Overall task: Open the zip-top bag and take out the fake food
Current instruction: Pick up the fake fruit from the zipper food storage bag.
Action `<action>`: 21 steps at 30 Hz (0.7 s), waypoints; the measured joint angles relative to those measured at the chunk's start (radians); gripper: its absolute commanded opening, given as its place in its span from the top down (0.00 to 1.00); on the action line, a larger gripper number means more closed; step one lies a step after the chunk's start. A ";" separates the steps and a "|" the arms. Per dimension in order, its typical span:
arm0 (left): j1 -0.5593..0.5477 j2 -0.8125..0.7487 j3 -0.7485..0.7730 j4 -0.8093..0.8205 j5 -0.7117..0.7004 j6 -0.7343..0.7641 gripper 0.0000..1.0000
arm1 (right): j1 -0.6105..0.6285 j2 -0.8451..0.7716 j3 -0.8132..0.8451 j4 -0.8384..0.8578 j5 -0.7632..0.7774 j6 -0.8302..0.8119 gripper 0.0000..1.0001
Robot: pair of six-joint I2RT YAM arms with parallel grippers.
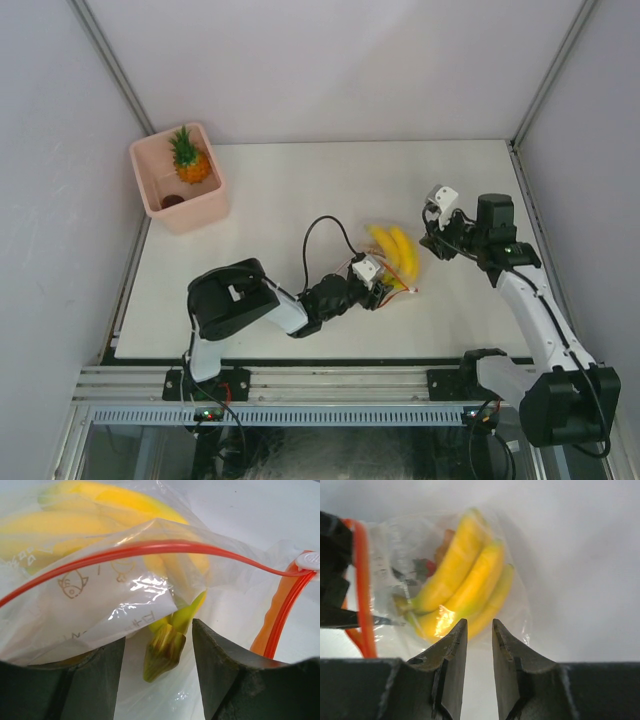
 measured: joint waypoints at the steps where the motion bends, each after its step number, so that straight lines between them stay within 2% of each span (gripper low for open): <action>1: 0.000 0.003 0.001 0.003 0.000 0.002 0.40 | -0.006 0.014 0.000 0.014 0.024 0.017 0.74; 12: 0.000 0.041 0.024 0.010 -0.001 0.017 0.37 | -0.006 0.142 -0.002 0.055 0.164 0.091 0.75; 21: 0.000 0.068 0.074 -0.058 -0.002 0.019 0.38 | 0.009 0.208 -0.002 0.054 0.208 0.097 0.75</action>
